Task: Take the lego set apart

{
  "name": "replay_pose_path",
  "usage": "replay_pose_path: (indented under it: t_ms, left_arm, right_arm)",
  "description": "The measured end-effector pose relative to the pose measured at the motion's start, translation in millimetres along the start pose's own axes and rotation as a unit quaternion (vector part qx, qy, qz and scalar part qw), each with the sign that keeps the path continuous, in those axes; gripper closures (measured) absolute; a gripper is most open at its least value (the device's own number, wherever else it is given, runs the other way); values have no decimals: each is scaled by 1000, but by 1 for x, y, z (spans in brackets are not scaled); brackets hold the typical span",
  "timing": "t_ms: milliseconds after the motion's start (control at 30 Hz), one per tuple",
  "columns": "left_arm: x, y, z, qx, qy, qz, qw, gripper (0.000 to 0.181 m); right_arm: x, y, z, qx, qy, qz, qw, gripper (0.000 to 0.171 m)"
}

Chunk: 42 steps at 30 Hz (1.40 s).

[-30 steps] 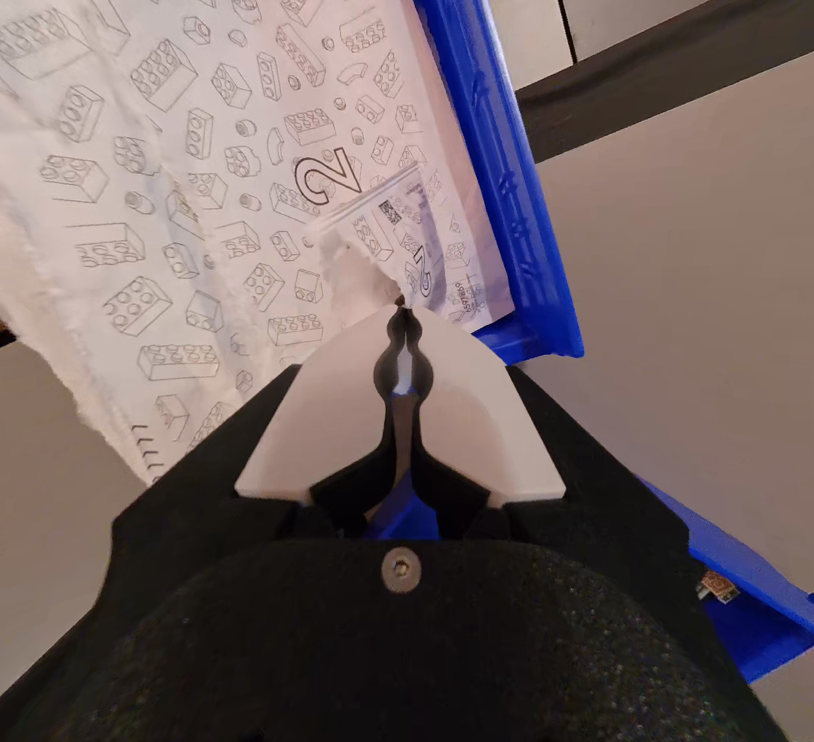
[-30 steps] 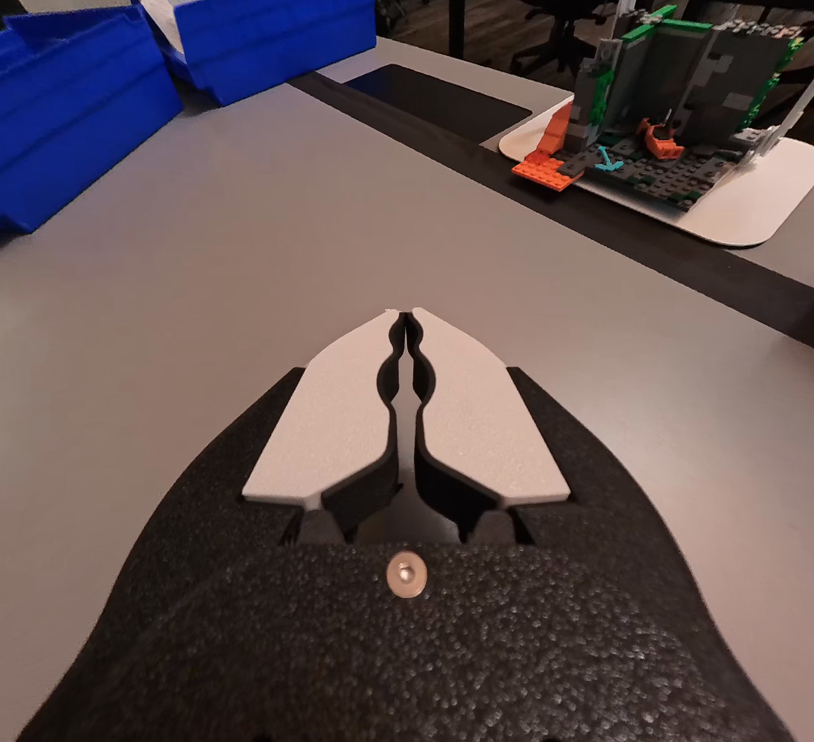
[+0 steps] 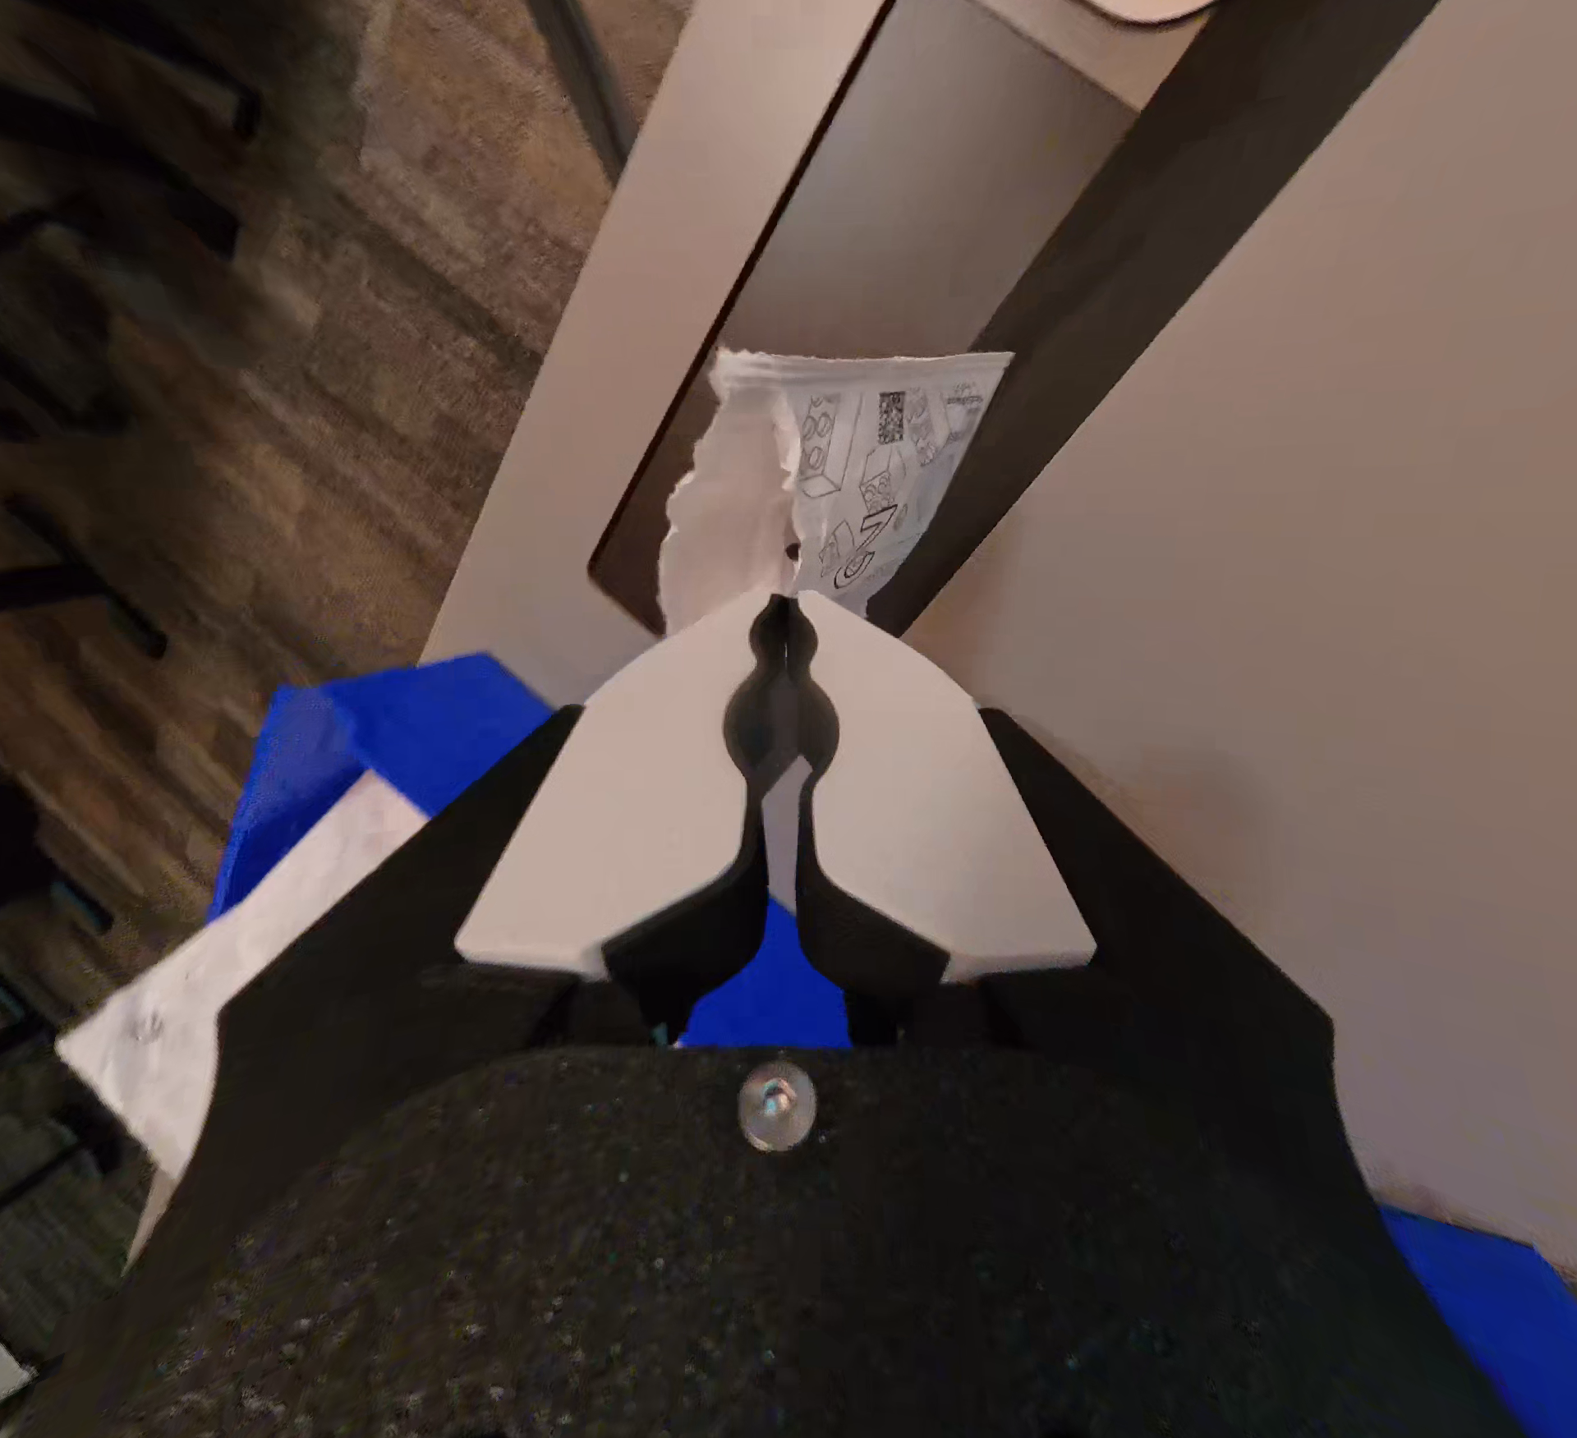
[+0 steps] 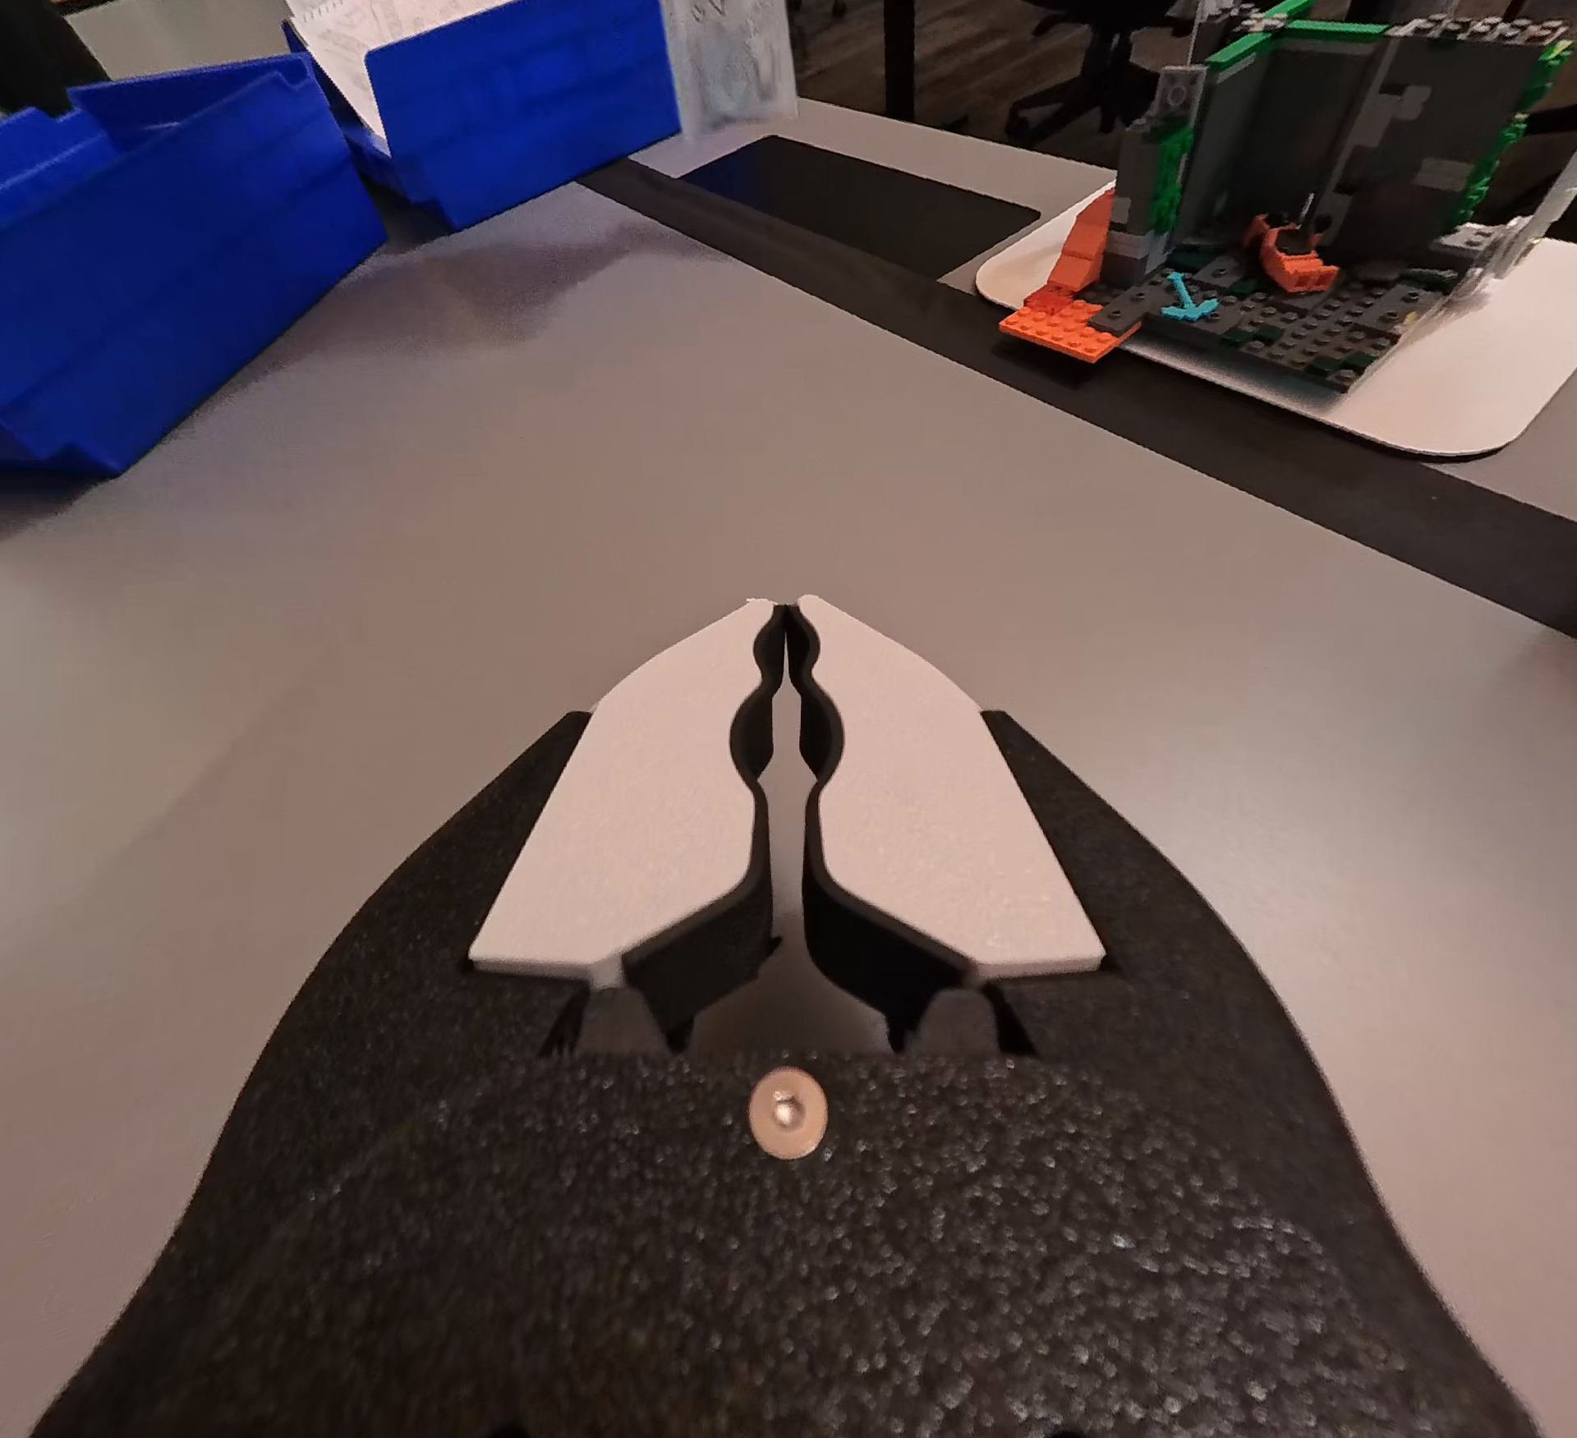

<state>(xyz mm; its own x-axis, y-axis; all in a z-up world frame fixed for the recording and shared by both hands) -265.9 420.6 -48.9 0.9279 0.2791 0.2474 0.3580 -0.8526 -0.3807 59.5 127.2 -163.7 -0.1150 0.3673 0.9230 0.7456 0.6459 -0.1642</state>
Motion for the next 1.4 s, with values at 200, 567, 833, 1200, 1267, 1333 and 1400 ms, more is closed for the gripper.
replay_pose_path:
  t_ms: [200,567,833,1200,1267,1333,1400]
  left_arm:
    - [22,9,39,-25,-18,58,998,181]
    - [30,2,86,14,30,51,998,181]
    - [18,3,97,61,75,20,995,168]
    - [-20,4,45,107,148,-56,982,158]
    - [-42,-5,26,112,146,-82,979,155]
    - [-72,-20,3,135,140,-115,974,153]
    - [-107,-37,-22,160,140,-163,963,153]
  right_arm:
    - [0,0,4,5,1,6,1000,171]
    - [0,3,5,3,7,5,1000,171]
    - [0,2,6,7,9,9,1000,171]
    - [4,3,-2,1,21,10,1000,171]
    - [5,2,-3,4,24,14,1000,171]
    - [7,1,-3,6,27,12,1000,171]
    - [7,-1,-2,7,25,7,1000,171]
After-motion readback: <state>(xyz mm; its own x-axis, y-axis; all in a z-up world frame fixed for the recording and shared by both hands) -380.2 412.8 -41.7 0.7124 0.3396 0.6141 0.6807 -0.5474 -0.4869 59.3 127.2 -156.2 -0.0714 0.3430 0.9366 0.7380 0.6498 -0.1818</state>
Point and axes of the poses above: each gripper's, where its closed fingertips meet, z out along the fingers, x out of its top, y = z × x across the jaws, the point moved 10 cm from there along -z, back along the fingers, and after that the axes turned 3 degrees about x, right-handed, at the moved point
